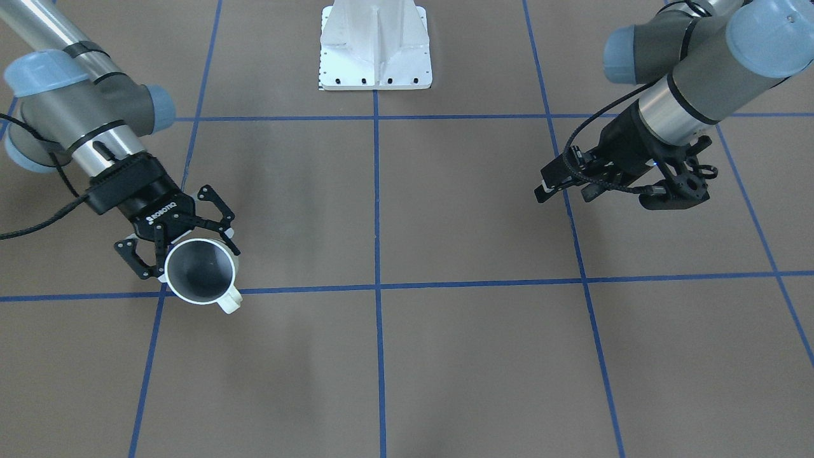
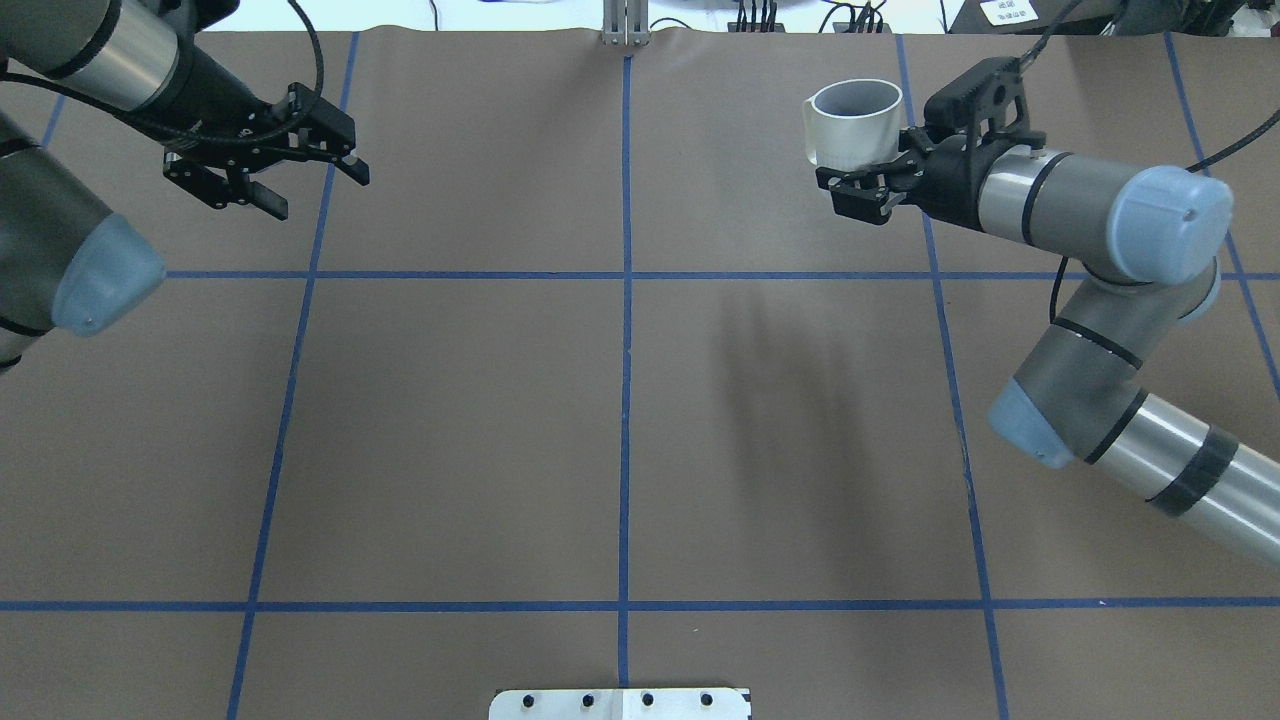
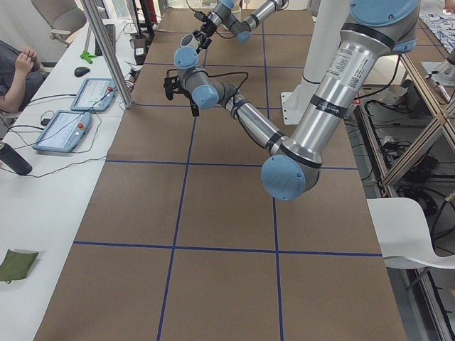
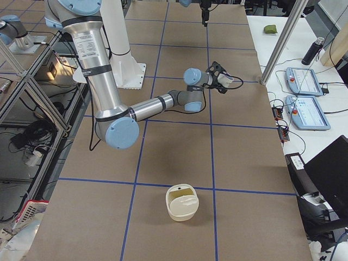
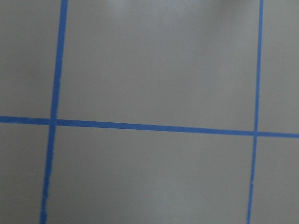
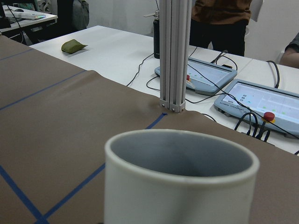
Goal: Left arm hands cup to right arm to dump lemon
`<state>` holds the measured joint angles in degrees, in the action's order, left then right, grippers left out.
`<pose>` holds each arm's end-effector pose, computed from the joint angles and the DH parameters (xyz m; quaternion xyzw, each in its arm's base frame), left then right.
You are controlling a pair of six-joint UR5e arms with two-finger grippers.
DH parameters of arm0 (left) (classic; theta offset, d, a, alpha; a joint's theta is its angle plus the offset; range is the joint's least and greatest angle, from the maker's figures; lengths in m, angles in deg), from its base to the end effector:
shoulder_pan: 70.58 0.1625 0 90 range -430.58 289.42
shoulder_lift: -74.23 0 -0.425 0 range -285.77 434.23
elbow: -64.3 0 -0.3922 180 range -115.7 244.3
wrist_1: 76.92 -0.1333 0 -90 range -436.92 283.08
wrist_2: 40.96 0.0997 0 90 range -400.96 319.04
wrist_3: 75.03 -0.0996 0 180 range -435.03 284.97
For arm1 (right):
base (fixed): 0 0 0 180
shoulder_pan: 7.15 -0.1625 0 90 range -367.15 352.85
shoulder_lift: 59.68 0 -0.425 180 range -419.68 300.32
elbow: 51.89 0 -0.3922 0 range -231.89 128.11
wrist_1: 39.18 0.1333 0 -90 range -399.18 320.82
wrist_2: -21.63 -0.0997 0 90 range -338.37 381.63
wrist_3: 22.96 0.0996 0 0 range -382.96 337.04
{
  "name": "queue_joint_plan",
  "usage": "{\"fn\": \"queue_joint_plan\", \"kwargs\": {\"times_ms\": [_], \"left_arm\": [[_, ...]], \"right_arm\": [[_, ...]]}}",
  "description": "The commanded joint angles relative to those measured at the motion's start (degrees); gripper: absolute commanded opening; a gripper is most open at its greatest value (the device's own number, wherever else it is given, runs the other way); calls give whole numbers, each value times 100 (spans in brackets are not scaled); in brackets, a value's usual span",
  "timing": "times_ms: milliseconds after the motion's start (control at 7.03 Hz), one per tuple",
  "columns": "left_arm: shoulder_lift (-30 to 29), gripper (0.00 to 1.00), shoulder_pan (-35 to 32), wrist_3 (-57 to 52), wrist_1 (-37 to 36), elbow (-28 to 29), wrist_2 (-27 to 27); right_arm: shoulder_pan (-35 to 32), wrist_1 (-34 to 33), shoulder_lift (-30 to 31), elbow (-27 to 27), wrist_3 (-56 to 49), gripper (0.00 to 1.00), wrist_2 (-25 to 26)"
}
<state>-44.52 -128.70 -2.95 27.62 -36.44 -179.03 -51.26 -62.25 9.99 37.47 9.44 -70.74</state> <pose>0.2769 -0.5573 0.2441 -0.0303 0.5503 -0.1059 0.8277 -0.3568 -0.5258 0.3352 0.5224 -0.4446 -0.0995 0.7208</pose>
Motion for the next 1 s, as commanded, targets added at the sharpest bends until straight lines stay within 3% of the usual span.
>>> {"fn": "queue_joint_plan", "kwargs": {"times_ms": [0, 142, 284, 569, 853], "left_arm": [[-551, 100, 178, 1250, -3, 160, -9], [-657, 100, 309, 1491, 5, 186, -18], [-859, 100, 363, 1694, 6, 361, -27], [-1630, 100, 433, 2518, 49, 1062, -27], [-1783, 100, 556, 2698, 119, 1127, -18]], "right_arm": [[707, -721, -522, 12, -647, 33, 1381], [1215, -1413, -872, 3, -778, 31, 2624], [1525, -2134, -1276, -5, -1006, 31, 3437], [1887, -2457, -1622, -40, -1017, 32, 4075], [2002, -2579, -1693, -76, -1409, 32, 4192]]}}
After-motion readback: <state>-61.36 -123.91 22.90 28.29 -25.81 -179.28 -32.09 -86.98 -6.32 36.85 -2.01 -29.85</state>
